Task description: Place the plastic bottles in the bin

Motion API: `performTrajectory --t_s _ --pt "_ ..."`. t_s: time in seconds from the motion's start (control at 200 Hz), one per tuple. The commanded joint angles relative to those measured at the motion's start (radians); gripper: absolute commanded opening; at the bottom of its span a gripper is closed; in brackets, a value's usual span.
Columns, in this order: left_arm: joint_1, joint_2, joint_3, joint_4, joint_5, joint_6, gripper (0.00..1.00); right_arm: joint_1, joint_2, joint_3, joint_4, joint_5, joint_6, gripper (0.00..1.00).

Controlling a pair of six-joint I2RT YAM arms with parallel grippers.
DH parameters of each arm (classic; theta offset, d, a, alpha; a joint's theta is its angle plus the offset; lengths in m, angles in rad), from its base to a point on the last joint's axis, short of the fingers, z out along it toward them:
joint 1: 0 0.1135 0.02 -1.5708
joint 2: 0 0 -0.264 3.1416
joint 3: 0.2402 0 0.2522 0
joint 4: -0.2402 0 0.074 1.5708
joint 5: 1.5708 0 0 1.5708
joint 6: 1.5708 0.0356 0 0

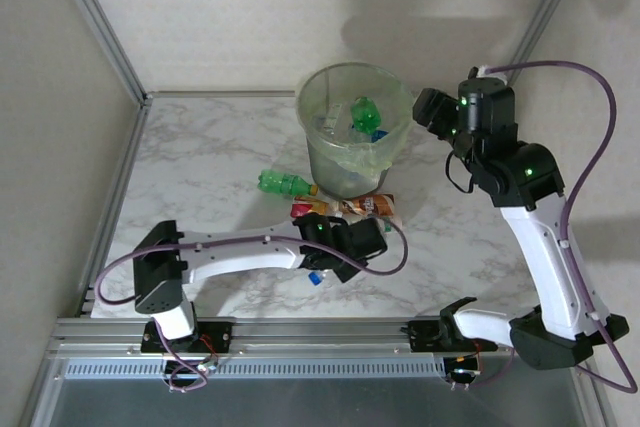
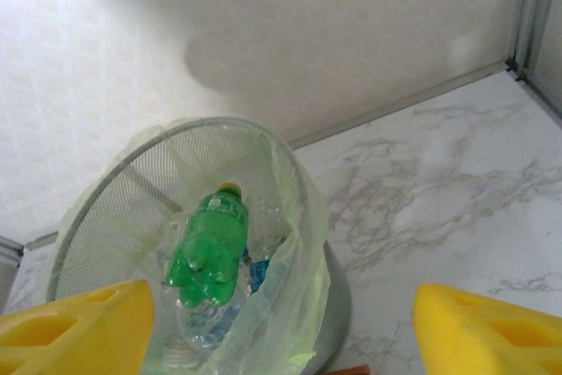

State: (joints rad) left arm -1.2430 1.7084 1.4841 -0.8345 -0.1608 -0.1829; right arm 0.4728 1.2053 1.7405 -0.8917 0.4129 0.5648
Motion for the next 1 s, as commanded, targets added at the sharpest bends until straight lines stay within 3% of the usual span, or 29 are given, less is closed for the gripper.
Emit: performTrajectory --t_s 0.0,0.17,0.37,0.596,0.806,0.996 --pt "0.002 -0.059 0.151 -0.079 -0.078 0.001 0.50 -0.011 -0.036 -0.012 0.047 0.067 0.010 0.77" --pt "0.041 -0.045 0.398 -0.068 -0.235 0.002 0.51 -0.015 -0.039 -0.015 0.054 0.068 0.007 0.76" --pt "0.140 -0.014 0.565 0.048 -0.231 -0.081 0.55 -0.016 -0.050 -0.042 0.080 0.046 0.015 0.75" --pt "0.261 0.131 0.827 0.070 -0.245 -0.227 0.53 -0.017 -0.079 -0.086 0.088 0.043 0.021 0.73" --pt "0.416 0.161 0.852 0.170 -0.151 -0.380 0.53 -0.016 -0.099 -0.113 0.086 0.023 0.030 0.72" --pt "0.472 0.187 0.865 0.166 -0.124 -0.405 0.54 -0.016 -0.096 -0.137 0.086 0.018 0.035 0.72"
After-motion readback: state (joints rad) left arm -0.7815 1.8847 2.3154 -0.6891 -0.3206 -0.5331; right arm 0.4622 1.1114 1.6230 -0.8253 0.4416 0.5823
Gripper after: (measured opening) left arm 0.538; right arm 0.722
